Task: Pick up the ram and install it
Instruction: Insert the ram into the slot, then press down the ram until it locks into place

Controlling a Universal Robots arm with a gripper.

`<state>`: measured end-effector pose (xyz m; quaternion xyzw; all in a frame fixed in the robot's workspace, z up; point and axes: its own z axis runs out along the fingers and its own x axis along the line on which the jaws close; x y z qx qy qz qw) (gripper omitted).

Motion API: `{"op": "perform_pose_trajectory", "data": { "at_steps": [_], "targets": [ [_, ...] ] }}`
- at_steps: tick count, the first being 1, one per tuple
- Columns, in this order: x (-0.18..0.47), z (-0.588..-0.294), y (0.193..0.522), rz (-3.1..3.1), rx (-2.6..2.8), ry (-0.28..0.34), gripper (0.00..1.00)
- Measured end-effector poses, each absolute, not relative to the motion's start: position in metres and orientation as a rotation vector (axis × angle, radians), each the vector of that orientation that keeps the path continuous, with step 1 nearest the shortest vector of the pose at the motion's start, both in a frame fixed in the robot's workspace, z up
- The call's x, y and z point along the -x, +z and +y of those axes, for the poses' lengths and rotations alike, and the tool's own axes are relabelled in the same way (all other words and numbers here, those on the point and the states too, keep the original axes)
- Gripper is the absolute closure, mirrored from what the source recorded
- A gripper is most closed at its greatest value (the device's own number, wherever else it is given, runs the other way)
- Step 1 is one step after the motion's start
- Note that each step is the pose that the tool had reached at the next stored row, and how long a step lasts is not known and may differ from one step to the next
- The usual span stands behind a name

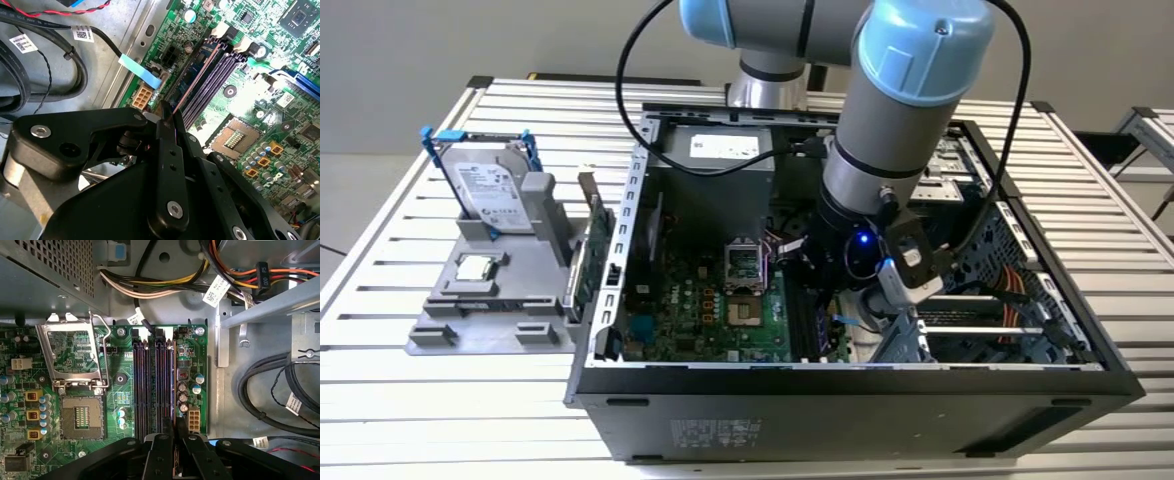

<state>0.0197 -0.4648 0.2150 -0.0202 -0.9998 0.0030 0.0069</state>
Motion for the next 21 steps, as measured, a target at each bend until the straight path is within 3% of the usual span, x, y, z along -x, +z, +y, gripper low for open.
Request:
{"op": "perform_pose_trajectory", "data": {
  "at_steps": [21],
  "targets": [
    [-0.0195, -0.4667, 0.2152, -3.127, 0.039, 0.01, 1.0]
  ]
}}
